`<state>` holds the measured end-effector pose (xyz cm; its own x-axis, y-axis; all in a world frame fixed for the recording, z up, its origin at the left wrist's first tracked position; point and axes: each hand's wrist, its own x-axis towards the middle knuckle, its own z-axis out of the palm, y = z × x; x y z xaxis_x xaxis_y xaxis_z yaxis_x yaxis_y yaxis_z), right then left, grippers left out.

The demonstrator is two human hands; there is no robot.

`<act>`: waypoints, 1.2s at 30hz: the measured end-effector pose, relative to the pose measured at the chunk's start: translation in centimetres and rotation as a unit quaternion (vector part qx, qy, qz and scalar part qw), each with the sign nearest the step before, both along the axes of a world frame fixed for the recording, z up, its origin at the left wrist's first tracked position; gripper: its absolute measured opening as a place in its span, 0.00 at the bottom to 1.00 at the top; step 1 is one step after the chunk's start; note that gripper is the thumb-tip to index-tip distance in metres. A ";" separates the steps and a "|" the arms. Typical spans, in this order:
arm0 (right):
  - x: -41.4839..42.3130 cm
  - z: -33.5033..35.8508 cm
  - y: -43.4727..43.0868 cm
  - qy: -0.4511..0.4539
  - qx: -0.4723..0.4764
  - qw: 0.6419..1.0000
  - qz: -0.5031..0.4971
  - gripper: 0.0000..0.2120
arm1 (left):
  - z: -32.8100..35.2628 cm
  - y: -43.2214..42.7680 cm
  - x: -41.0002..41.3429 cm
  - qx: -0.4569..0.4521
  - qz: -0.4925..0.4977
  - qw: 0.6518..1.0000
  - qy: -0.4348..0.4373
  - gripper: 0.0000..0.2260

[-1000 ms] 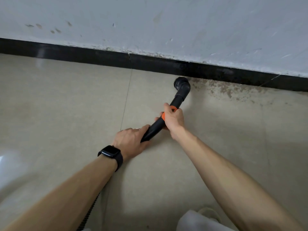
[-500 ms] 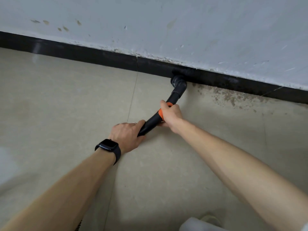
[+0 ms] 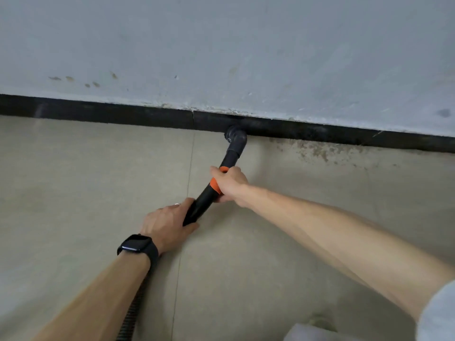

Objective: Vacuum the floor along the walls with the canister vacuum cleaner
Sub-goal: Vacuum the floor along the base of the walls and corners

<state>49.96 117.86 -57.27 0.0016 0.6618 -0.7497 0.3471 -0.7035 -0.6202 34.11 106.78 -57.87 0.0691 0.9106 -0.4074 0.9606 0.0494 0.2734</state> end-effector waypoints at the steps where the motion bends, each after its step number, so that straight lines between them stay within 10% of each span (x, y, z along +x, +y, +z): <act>1: 1.1 0.3 -0.4 -0.006 0.010 1.000 -0.008 0.21 | 0.5 -0.1 0.8 -0.001 -0.011 1.000 -0.006 0.24; 14: 13.7 -2.2 -7.0 -0.022 0.064 0.968 -0.241 0.21 | 1.3 -0.9 13.0 0.012 -0.145 0.988 -0.056 0.36; 36: 11.7 -2.0 -2.0 -0.001 0.005 0.996 -0.084 0.29 | -0.7 1.4 12.7 -0.033 -0.036 0.997 -0.054 0.37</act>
<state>61.69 115.86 -59.30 0.1133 0.6591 -0.7435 0.2261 -0.7458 -0.6266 46.77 108.16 -58.59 0.1794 0.8736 -0.4523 0.9274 0.0032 0.3739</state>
